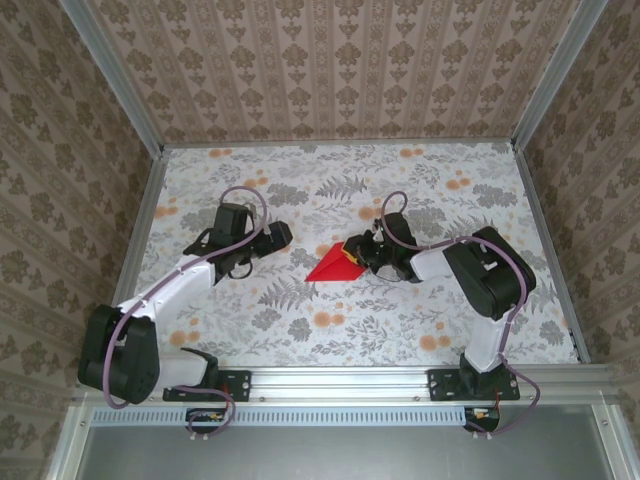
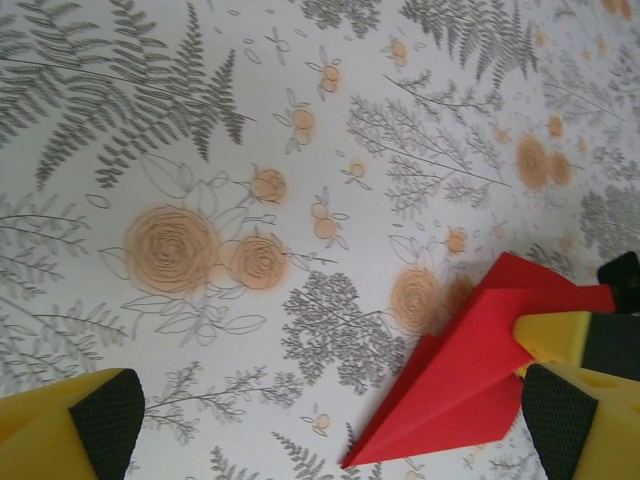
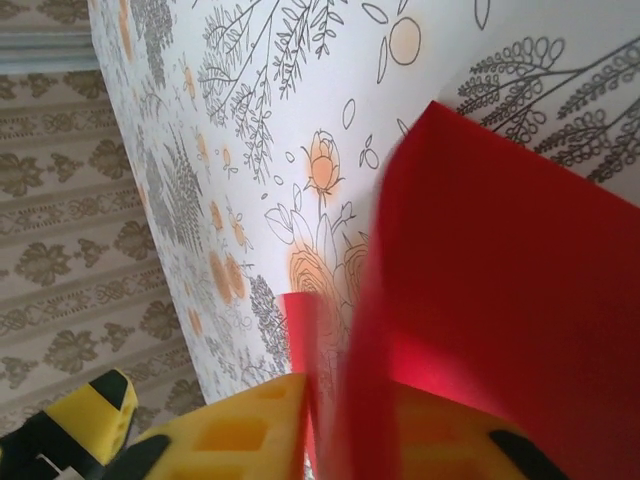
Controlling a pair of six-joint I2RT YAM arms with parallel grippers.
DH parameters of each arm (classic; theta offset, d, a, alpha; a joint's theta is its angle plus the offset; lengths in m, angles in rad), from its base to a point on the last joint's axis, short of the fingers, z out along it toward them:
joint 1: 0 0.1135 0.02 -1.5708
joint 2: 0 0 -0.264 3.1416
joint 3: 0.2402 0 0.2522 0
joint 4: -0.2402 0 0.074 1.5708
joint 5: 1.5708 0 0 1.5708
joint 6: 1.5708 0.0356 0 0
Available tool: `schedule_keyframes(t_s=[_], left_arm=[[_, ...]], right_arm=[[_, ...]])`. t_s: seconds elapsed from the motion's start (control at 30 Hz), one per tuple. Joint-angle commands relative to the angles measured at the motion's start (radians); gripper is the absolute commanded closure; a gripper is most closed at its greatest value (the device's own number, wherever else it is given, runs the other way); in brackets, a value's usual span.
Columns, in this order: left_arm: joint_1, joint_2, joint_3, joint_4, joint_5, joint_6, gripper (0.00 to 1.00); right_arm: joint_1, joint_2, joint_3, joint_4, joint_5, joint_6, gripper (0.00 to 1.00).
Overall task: Fold a paper plane with a square sheet of paper (pick it up from the middle)
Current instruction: Turn over the paper at the center of the table.
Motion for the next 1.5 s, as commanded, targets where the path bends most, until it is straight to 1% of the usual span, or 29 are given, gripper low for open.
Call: schedule_keyframes(t_s=[0.0,0.07,0.13,0.23,0.3,0.37,0.47,0.63,0.87,0.97,1.03,1.1,1.3,1.47], left_arm=[[0.025,0.009,-0.022,0.051,0.12,-0.003,0.0],[0.038,0.003,-0.03,0.08,0.187,-0.01,0.0],[0.049,-0.008,-0.03,0.1,0.248,-0.019,0.0],[0.06,-0.033,-0.031,0.136,0.323,-0.039,0.0],[0.062,-0.044,-0.028,0.168,0.377,-0.058,0.0],[0.063,-0.032,-0.024,0.233,0.48,-0.094,0.0],[0.053,-0.006,-0.023,0.359,0.594,-0.146,0.0],[0.009,0.01,-0.013,0.477,0.651,-0.161,0.01],[-0.012,0.058,0.013,0.526,0.671,-0.168,0.12],[-0.027,0.095,0.024,0.575,0.692,-0.194,0.19],[-0.031,0.111,0.023,0.617,0.704,-0.217,0.27],[-0.03,0.119,0.017,0.659,0.711,-0.241,0.39],[-0.025,0.12,0.008,0.719,0.724,-0.274,0.67],[-0.021,0.117,-0.003,0.749,0.726,-0.294,0.77]], right_arm=[[-0.002,-0.017,0.001,0.064,-0.038,-0.038,0.88],[-0.01,-0.049,0.017,0.066,-0.071,-0.078,0.91],[-0.023,-0.088,0.031,0.069,-0.115,-0.118,0.92],[-0.052,-0.145,0.067,0.055,-0.218,-0.184,0.92],[-0.07,-0.171,0.093,0.053,-0.296,-0.202,0.92],[-0.081,-0.189,0.129,0.042,-0.369,-0.207,0.92],[-0.083,-0.2,0.185,0.015,-0.436,-0.205,0.92],[-0.08,-0.193,0.236,0.021,-0.485,-0.173,0.91],[-0.065,-0.185,0.252,0.027,-0.529,-0.154,0.9],[-0.057,-0.185,0.254,0.029,-0.534,-0.151,0.89],[-0.057,-0.182,0.257,0.029,-0.535,-0.153,0.89],[-0.058,-0.179,0.255,0.027,-0.536,-0.156,0.89],[-0.061,-0.163,0.253,0.021,-0.54,-0.159,0.88],[-0.069,-0.164,0.252,0.013,-0.54,-0.163,0.86]])
